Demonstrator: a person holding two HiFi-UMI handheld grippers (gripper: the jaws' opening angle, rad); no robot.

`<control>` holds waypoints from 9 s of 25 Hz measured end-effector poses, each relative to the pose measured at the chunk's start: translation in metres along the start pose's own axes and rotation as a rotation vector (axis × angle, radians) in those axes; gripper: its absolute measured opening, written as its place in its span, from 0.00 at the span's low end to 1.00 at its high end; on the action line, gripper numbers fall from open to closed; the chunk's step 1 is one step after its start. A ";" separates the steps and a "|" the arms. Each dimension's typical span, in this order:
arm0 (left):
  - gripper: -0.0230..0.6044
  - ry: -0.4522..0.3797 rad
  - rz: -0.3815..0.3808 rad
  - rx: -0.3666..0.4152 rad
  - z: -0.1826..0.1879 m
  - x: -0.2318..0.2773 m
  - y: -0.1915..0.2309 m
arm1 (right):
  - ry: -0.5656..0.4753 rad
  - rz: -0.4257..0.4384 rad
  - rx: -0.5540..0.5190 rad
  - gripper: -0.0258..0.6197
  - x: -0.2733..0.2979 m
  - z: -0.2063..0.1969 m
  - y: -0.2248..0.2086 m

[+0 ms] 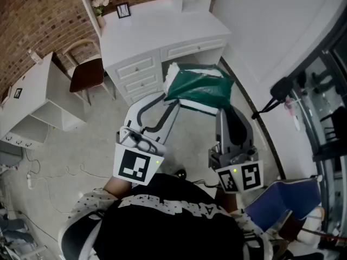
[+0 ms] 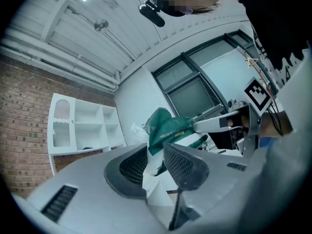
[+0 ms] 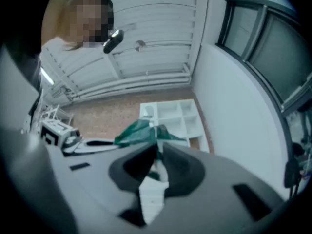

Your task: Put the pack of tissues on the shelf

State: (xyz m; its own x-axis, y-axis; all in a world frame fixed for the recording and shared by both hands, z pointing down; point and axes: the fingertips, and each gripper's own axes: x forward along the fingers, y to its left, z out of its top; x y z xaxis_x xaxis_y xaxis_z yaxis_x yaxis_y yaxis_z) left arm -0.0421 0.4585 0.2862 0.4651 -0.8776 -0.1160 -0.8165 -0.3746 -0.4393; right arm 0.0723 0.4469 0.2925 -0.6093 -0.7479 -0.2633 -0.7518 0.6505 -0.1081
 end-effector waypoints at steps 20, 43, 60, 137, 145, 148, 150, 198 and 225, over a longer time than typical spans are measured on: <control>0.24 -0.071 -0.114 0.015 0.028 0.027 -0.042 | -0.048 -0.120 -0.042 0.15 -0.044 0.025 -0.031; 0.25 -0.076 -0.154 -0.064 -0.006 0.104 -0.035 | 0.010 -0.172 -0.088 0.15 -0.004 0.011 -0.095; 0.25 -0.072 -0.140 -0.101 -0.054 0.191 0.025 | 0.061 -0.164 -0.092 0.15 0.096 -0.018 -0.152; 0.25 0.002 0.175 -0.048 -0.155 0.483 0.213 | 0.044 0.161 -0.034 0.15 0.436 -0.063 -0.366; 0.25 0.030 0.206 -0.032 -0.155 0.527 0.202 | 0.039 0.196 0.002 0.15 0.448 -0.065 -0.412; 0.25 0.040 0.226 -0.023 -0.155 0.540 0.202 | 0.036 0.219 0.013 0.15 0.454 -0.066 -0.425; 0.25 0.050 0.240 -0.021 -0.156 0.546 0.201 | 0.037 0.235 0.018 0.15 0.457 -0.066 -0.432; 0.24 -0.104 0.283 0.019 -0.201 0.721 0.373 | -0.039 0.270 -0.129 0.14 0.699 -0.063 -0.523; 0.24 -0.153 0.359 0.059 -0.200 0.758 0.473 | -0.148 0.343 -0.207 0.14 0.816 -0.037 -0.517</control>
State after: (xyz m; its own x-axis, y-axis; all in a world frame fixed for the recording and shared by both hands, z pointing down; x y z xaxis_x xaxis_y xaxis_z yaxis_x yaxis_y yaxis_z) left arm -0.1440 -0.4434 0.1684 0.2026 -0.8932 -0.4013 -0.9174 -0.0299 -0.3968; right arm -0.0460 -0.5049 0.1692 -0.8017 -0.4558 -0.3866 -0.5554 0.8071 0.2002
